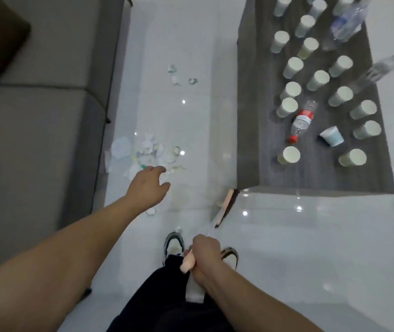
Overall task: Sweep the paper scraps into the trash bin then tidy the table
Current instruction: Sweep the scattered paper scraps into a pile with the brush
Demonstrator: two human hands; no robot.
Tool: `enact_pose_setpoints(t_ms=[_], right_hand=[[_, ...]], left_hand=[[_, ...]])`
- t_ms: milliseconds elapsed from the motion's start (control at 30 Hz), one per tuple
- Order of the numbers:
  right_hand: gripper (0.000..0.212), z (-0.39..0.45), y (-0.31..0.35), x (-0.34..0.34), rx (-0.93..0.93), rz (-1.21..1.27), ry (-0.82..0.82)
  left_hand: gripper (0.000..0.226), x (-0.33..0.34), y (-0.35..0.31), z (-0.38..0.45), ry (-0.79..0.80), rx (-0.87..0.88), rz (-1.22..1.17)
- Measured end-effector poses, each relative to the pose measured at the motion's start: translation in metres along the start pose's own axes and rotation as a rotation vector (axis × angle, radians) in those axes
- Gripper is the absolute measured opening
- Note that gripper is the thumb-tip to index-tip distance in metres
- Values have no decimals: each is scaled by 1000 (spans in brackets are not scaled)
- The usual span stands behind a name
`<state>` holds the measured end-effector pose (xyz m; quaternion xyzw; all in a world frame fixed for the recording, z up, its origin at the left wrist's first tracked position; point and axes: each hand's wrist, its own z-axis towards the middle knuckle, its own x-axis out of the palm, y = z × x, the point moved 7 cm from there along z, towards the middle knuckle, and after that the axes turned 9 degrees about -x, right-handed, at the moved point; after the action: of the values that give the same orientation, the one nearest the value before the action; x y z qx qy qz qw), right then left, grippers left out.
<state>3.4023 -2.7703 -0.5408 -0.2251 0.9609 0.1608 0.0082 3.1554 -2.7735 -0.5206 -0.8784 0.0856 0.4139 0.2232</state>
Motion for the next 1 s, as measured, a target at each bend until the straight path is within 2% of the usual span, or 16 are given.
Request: enact_pose_setpoints(t_ms=[167,333,600,700,867,1000], right_hand=[[14,-19,-11,64,-45,-183,103],[22,-32,-1,82,-105,-219,83],[11,-63,2,107,-166,-464,205],[10,-67,0,109,-115,-510,258],[11,-61,12,89,-74,-705,451],[12,-53,26,47,-2,-915,605]], left_hand=[[48,-8,109,-16,-15,-193,-107],[49,-12,156,-33,-29,-317,-215],[48,-24,178,-60,-177,-455,-393],[43,-19,186,-78,-245,-537,-428],[53,12,182,-131,-329,-757,-488],[52,54,146,-194,-429,-953,-567]])
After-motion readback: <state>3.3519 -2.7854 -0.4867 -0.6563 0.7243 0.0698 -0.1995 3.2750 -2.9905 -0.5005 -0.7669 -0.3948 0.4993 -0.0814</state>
